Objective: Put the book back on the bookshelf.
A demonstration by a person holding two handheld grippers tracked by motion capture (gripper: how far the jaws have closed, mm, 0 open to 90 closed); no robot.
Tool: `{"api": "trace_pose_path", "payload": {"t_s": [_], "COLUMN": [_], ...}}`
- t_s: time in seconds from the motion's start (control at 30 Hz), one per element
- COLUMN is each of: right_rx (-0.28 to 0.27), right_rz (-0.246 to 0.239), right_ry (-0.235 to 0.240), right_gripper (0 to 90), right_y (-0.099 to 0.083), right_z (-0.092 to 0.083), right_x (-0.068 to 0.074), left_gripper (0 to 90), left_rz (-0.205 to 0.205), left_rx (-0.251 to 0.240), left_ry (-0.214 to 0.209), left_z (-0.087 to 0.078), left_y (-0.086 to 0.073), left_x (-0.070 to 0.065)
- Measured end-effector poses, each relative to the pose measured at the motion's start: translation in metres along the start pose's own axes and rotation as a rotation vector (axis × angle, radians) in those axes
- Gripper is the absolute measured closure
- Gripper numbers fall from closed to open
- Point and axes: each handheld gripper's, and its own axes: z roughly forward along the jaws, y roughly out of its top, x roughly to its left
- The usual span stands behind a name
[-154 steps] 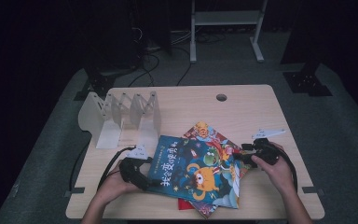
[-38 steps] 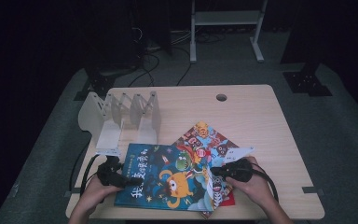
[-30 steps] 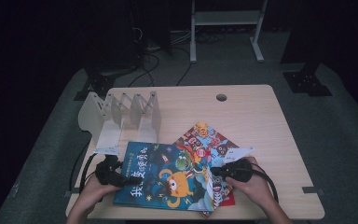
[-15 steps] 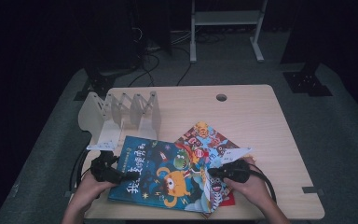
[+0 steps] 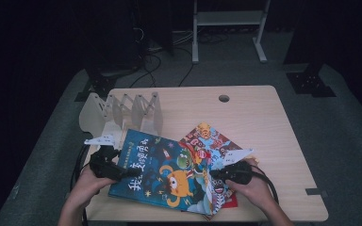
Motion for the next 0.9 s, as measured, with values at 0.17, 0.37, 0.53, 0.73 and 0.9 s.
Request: {"api": "trace_pose_path", "payload": {"t_s": [0.17,0.37,0.53,0.73,0.9], "right_rx": [0.002,0.002,0.002,0.006,0.013], "right_rz": [0.003,-0.002,0.006,0.006,0.005], "right_ry": [0.023,0.025,0.029,0.04,0.046], "right_gripper": [88.9,88.7,88.6,88.6,88.2], "right_y": [0.0,0.001,0.0,0.0,-0.001], "right_z": [0.001,0.001,0.001,0.0,-0.002], "right_x": [0.002,0.002,0.002,0.003,0.004], "left_gripper": [0.0,0.0,2.5,7.8,14.8], "left_rz": [0.016,0.039,0.049,0.054,0.053], "left_rx": [0.011,0.04,0.059,0.083,0.111], "left_ry": [0.005,0.002,-0.003,-0.007,-0.008], "left_z": [-0.003,-0.003,-0.003,-0.004,-0.002], "left_y": [0.014,0.03,0.044,0.062,0.075], "left_x": [-0.004,-0.007,-0.008,-0.011,-0.01]}}
